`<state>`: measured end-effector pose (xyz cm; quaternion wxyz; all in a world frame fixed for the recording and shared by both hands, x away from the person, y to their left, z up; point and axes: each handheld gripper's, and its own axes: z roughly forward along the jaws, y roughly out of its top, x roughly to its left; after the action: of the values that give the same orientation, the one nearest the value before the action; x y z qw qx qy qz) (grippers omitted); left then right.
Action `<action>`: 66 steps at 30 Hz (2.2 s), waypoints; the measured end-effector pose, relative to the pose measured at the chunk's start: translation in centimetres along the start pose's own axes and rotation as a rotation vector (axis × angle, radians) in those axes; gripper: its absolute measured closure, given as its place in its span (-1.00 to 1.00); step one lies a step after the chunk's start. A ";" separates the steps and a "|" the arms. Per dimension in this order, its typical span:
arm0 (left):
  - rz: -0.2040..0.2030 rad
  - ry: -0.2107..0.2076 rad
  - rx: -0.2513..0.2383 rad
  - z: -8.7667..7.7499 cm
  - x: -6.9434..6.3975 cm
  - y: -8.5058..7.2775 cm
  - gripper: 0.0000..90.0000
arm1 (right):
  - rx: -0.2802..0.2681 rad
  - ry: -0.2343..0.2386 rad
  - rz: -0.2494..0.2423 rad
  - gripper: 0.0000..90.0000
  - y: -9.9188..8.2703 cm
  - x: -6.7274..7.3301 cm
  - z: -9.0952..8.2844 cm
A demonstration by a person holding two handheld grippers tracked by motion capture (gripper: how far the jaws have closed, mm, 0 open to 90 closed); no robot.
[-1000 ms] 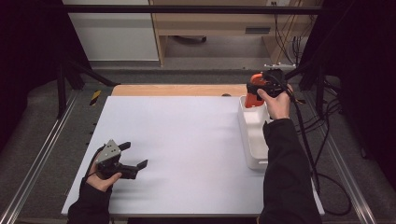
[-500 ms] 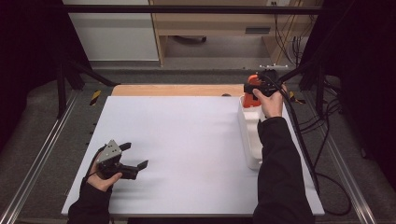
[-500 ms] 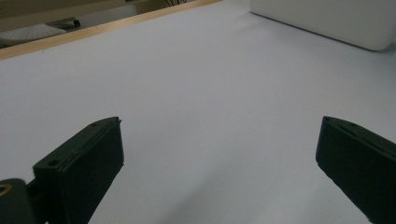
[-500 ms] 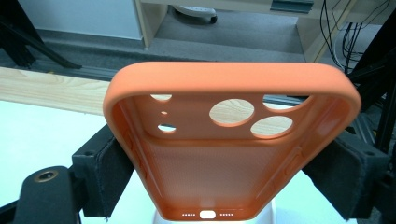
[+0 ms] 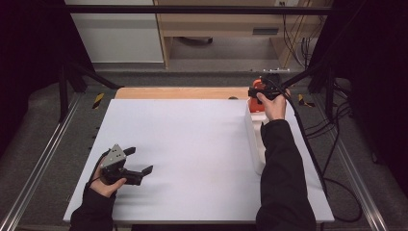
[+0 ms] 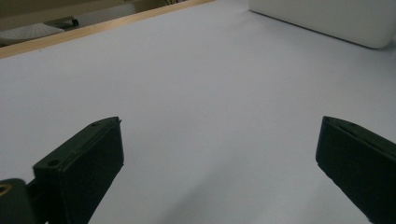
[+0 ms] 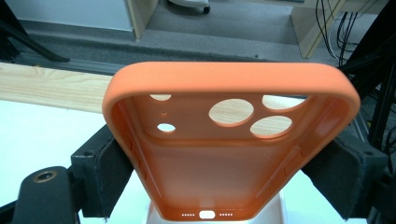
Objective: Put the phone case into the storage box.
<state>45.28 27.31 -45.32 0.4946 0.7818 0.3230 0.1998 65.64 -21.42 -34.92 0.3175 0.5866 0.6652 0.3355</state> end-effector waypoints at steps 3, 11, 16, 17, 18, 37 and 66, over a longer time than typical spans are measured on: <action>-0.002 -0.001 -0.002 0.0 0.1 0.0 -0.99 | 0.011 -0.005 -0.003 -0.66 -0.1 0.0 0.4; 0.006 -0.005 0.004 0.2 0.0 0.0 -0.99 | 0.019 -0.017 0.003 -0.66 -0.5 -0.1 1.3; 0.007 -0.006 0.007 0.2 0.0 0.0 -0.99 | 0.031 -0.017 0.011 -0.66 -0.8 0.1 2.0; 0.007 -0.006 0.005 0.2 0.0 -0.1 -0.99 | 0.032 -0.016 0.007 -0.66 -0.9 0.2 2.1; 0.008 -0.006 0.004 0.2 0.0 -0.1 -0.99 | 0.031 -0.016 -0.001 -0.66 -1.0 0.2 2.3; 0.014 -0.008 0.012 0.3 -0.1 -0.1 -0.99 | 0.069 -0.026 0.010 -0.66 -2.4 -0.1 3.7; 0.017 -0.009 0.018 0.4 -0.1 -0.2 -0.99 | 0.082 0.011 0.011 -0.91 -2.9 -0.3 4.0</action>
<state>45.40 27.07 -45.66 0.4873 0.7898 0.3156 0.1977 67.33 -21.72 -39.59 0.2876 0.6008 0.6771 0.3128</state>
